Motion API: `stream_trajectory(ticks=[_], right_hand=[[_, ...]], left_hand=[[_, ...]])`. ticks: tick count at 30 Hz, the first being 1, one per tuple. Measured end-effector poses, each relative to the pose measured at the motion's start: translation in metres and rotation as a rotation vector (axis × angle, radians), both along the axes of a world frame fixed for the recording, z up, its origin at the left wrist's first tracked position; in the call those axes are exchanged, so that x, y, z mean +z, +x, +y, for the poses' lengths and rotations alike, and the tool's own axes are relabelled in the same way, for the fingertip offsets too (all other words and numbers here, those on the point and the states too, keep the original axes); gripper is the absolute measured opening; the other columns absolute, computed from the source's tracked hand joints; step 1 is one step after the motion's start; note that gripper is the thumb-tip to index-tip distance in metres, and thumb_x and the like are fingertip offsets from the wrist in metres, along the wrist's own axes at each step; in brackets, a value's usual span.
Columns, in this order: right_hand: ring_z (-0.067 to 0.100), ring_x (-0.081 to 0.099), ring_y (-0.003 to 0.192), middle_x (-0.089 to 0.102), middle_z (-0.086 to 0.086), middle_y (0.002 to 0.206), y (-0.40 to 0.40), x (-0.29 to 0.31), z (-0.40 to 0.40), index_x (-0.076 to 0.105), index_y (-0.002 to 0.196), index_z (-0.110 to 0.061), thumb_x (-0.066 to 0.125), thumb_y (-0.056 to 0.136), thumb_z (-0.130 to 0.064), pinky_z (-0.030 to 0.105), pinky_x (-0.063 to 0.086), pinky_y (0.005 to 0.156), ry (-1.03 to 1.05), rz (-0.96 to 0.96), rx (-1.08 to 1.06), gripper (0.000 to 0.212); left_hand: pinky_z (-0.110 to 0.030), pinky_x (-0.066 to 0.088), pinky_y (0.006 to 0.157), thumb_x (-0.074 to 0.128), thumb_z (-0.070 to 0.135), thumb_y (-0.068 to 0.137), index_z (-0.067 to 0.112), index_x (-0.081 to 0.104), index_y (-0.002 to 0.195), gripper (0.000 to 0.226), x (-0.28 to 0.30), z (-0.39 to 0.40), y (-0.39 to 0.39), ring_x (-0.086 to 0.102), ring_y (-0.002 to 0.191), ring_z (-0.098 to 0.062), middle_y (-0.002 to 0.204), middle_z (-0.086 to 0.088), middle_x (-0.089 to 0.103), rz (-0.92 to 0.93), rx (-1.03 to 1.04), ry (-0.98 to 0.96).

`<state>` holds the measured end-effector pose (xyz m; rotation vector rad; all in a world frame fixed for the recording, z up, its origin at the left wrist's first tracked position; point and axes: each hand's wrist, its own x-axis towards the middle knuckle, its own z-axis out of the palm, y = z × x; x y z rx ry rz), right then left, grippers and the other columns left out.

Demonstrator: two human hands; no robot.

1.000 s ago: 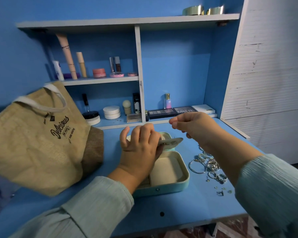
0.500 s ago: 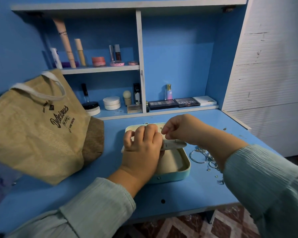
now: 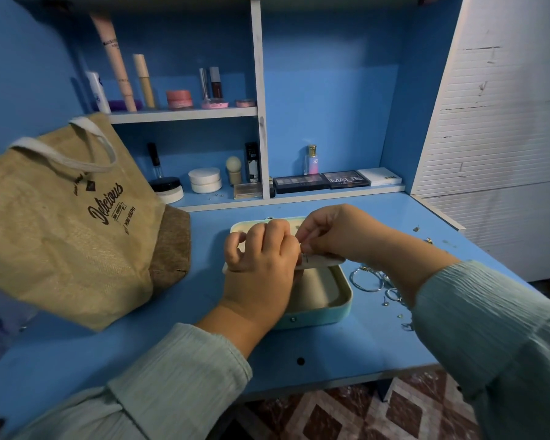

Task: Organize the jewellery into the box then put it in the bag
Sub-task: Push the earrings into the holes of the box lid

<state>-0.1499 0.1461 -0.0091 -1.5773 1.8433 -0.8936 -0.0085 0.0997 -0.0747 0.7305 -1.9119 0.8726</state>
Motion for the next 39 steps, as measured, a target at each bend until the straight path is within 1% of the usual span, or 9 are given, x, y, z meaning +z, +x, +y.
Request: stream_trajectory(ticks=[3, 6, 8, 12, 17, 24, 34, 36, 39], right_hand=[[-0.010, 0.049, 0.043, 0.060, -0.015, 0.059, 0.0007, -0.0001, 0.0001, 0.066, 0.071, -0.027, 0.067, 0.080, -0.002, 0.005, 0.036, 0.042, 0.001, 0.017, 0.009, 0.027], [-0.009, 0.048, 0.043, 0.058, -0.017, 0.054, -0.0005, -0.0015, -0.0011, 0.067, 0.070, -0.028, 0.068, 0.079, -0.003, 0.005, 0.036, 0.042, 0.002, 0.011, 0.002, 0.027], [-0.008, 0.049, 0.043, 0.058, -0.017, 0.052, -0.0016, -0.0032, -0.0016, 0.068, 0.071, -0.026, 0.068, 0.079, -0.003, 0.006, 0.036, 0.042, -0.005, -0.023, -0.010, 0.025], [-0.008, 0.050, 0.045, 0.061, -0.014, 0.057, -0.0018, -0.0040, -0.0021, 0.068, 0.071, -0.026, 0.068, 0.079, -0.003, 0.006, 0.037, 0.042, -0.009, -0.028, -0.006, 0.024], [-0.007, 0.049, 0.045, 0.058, -0.018, 0.050, -0.0039, -0.0024, -0.0015, 0.068, 0.070, -0.027, 0.071, 0.078, -0.006, 0.006, 0.036, 0.043, 0.001, 0.004, 0.024, 0.023], [-0.002, 0.054, 0.051, 0.064, -0.012, 0.056, -0.0078, -0.0078, -0.0019, 0.069, 0.070, -0.023, 0.071, 0.078, -0.003, 0.013, 0.041, 0.051, -0.015, -0.121, -0.002, 0.021], [-0.005, 0.051, 0.044, 0.060, -0.016, 0.051, -0.0062, -0.0047, -0.0027, 0.068, 0.070, -0.026, 0.070, 0.078, -0.003, 0.008, 0.036, 0.043, 0.008, -0.046, 0.028, 0.025], [-0.005, 0.050, 0.044, 0.059, -0.017, 0.050, -0.0062, -0.0039, -0.0033, 0.068, 0.069, -0.027, 0.070, 0.078, -0.004, 0.008, 0.036, 0.045, 0.016, -0.014, 0.033, 0.025], [-0.005, 0.051, 0.050, 0.061, -0.017, 0.054, -0.0057, -0.0015, -0.0032, 0.067, 0.068, -0.029, 0.070, 0.078, -0.006, 0.012, 0.039, 0.053, 0.030, 0.043, 0.044, 0.026]], left_hand=[[-0.035, 0.025, 0.076, 0.064, 0.010, 0.067, 0.019, 0.064, 0.072, 0.010, 0.0001, 0.0011, 0.0013, 0.039, 0.085, -0.020, 0.085, -0.001, 0.062, -0.021, 0.006, 0.007], [-0.035, 0.024, 0.076, 0.078, 0.012, 0.059, 0.018, 0.064, 0.072, 0.020, 0.0007, 0.0022, 0.0017, 0.039, 0.086, -0.021, 0.086, -0.002, 0.062, -0.025, 0.002, 0.044], [-0.035, 0.024, 0.075, 0.082, 0.013, 0.057, 0.018, 0.064, 0.071, 0.023, 0.0013, 0.0025, 0.0017, 0.040, 0.086, -0.021, 0.086, -0.002, 0.062, -0.018, -0.009, 0.062], [-0.035, 0.024, 0.075, 0.082, 0.014, 0.057, 0.018, 0.064, 0.071, 0.023, 0.0019, 0.0035, 0.0025, 0.040, 0.087, -0.021, 0.086, -0.002, 0.063, -0.026, -0.004, 0.064], [-0.035, 0.025, 0.077, 0.086, 0.018, 0.053, 0.020, 0.064, 0.070, 0.027, 0.0017, 0.0038, 0.0013, 0.040, 0.087, -0.020, 0.085, -0.001, 0.063, -0.024, 0.016, 0.064], [-0.035, 0.025, 0.078, 0.085, 0.024, 0.057, 0.024, 0.063, 0.068, 0.025, 0.0003, 0.0040, 0.0022, 0.041, 0.089, -0.019, 0.088, 0.001, 0.063, -0.028, 0.022, 0.079], [-0.035, 0.025, 0.077, 0.086, 0.022, 0.055, 0.022, 0.063, 0.070, 0.027, 0.0003, 0.0039, 0.0022, 0.040, 0.088, -0.019, 0.087, 0.001, 0.063, -0.028, 0.035, 0.050], [-0.034, 0.024, 0.076, 0.086, 0.022, 0.056, 0.022, 0.064, 0.070, 0.026, 0.0002, 0.0039, 0.0023, 0.040, 0.087, -0.019, 0.086, 0.001, 0.063, -0.025, 0.030, 0.046], [-0.034, 0.024, 0.076, 0.086, 0.020, 0.056, 0.021, 0.064, 0.071, 0.026, 0.0002, 0.0039, 0.0026, 0.040, 0.087, -0.019, 0.086, 0.000, 0.063, -0.028, 0.023, 0.038]])
